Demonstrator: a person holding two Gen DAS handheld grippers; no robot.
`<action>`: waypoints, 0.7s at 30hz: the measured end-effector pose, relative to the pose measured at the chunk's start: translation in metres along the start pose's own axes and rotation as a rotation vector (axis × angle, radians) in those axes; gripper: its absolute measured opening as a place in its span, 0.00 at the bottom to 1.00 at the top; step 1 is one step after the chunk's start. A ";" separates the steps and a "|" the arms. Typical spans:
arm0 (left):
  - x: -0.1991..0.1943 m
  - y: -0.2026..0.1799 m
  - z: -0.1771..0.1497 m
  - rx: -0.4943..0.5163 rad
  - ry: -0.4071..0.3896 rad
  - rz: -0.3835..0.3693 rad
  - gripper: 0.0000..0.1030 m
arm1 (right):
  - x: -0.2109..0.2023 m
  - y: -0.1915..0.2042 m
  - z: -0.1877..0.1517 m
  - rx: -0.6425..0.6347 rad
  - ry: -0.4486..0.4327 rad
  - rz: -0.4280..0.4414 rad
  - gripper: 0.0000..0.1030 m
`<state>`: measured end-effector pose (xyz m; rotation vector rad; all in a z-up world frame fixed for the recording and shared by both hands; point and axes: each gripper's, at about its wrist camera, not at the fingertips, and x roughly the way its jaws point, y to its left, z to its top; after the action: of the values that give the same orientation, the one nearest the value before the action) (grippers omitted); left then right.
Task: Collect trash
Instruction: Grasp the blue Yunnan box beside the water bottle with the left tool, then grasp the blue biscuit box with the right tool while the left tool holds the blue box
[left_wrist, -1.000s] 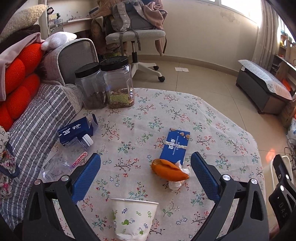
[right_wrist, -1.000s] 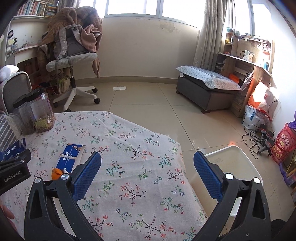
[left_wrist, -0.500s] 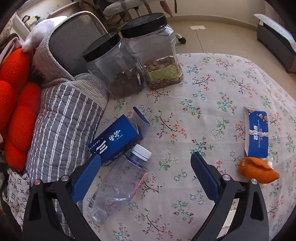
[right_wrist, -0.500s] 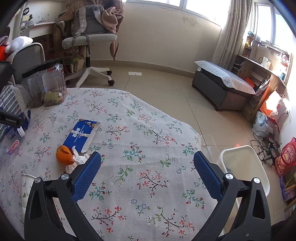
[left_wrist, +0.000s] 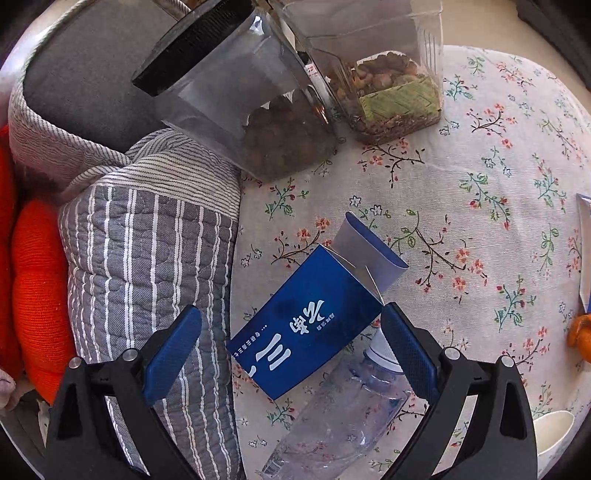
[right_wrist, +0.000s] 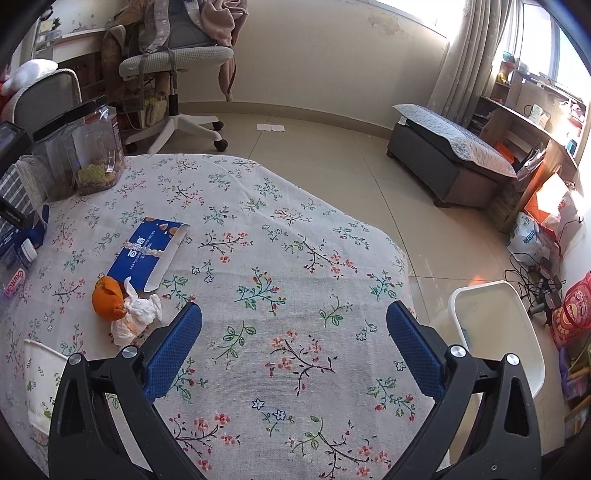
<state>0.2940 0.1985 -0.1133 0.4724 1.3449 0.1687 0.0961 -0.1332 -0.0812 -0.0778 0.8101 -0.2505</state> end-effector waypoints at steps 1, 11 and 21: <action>0.005 0.000 0.002 -0.001 0.013 -0.020 0.92 | 0.001 0.000 -0.001 -0.004 0.003 -0.001 0.93; 0.046 0.006 0.004 -0.016 0.065 -0.072 0.62 | 0.014 0.002 0.000 -0.021 0.032 -0.006 0.93; -0.027 0.031 -0.001 -0.234 -0.213 -0.250 0.55 | 0.032 0.023 0.039 -0.013 0.061 0.072 0.93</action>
<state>0.2915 0.2166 -0.0762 0.1187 1.1467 0.0657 0.1499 -0.1203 -0.0813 -0.0535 0.8740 -0.1801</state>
